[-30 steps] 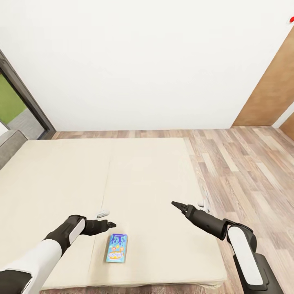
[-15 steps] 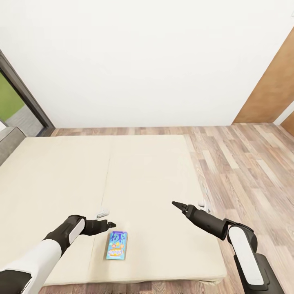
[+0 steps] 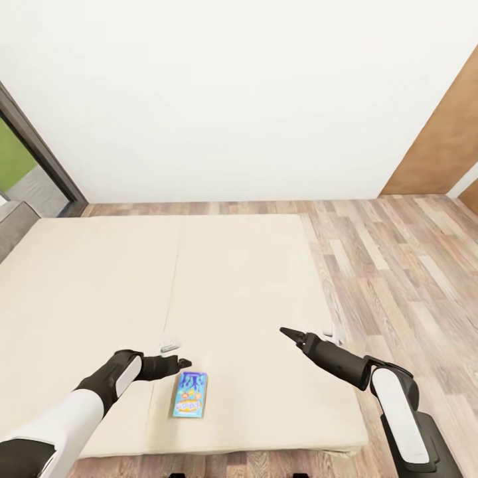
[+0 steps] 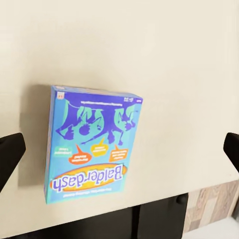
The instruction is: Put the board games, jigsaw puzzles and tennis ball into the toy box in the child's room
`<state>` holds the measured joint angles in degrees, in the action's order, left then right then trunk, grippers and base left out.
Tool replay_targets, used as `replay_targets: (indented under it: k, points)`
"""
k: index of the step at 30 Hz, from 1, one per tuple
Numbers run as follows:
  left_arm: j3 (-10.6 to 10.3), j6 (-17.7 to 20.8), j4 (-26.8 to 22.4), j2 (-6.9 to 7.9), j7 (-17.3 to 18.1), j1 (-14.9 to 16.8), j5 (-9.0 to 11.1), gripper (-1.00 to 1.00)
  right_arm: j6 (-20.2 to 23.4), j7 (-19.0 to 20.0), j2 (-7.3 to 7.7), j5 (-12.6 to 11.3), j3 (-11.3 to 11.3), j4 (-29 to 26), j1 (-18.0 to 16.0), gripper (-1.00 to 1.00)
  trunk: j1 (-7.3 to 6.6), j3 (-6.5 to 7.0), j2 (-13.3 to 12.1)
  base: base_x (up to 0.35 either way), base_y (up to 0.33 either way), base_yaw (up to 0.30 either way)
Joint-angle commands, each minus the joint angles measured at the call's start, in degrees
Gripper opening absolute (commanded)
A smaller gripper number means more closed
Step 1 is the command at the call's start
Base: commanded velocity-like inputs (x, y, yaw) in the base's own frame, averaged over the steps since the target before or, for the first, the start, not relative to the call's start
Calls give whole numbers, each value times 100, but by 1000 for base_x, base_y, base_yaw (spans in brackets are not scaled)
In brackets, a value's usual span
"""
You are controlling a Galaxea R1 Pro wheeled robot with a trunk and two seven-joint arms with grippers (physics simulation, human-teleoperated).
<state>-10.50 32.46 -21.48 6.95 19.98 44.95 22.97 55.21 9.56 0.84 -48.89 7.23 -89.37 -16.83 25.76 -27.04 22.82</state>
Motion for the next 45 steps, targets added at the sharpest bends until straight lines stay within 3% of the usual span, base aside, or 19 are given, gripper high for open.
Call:
replay_targets:
  k: [1,45]
  points:
    - [-26,11,-6,3,6,4,17,100,23,52,-8,58,2,-2,-4,100,3,-18,10,0,0,0]
    - [-15,-8,-9,40,64,4,17,100,18,42,-23,77,-5,7,-4,100,3,-434,10,0,0,0]
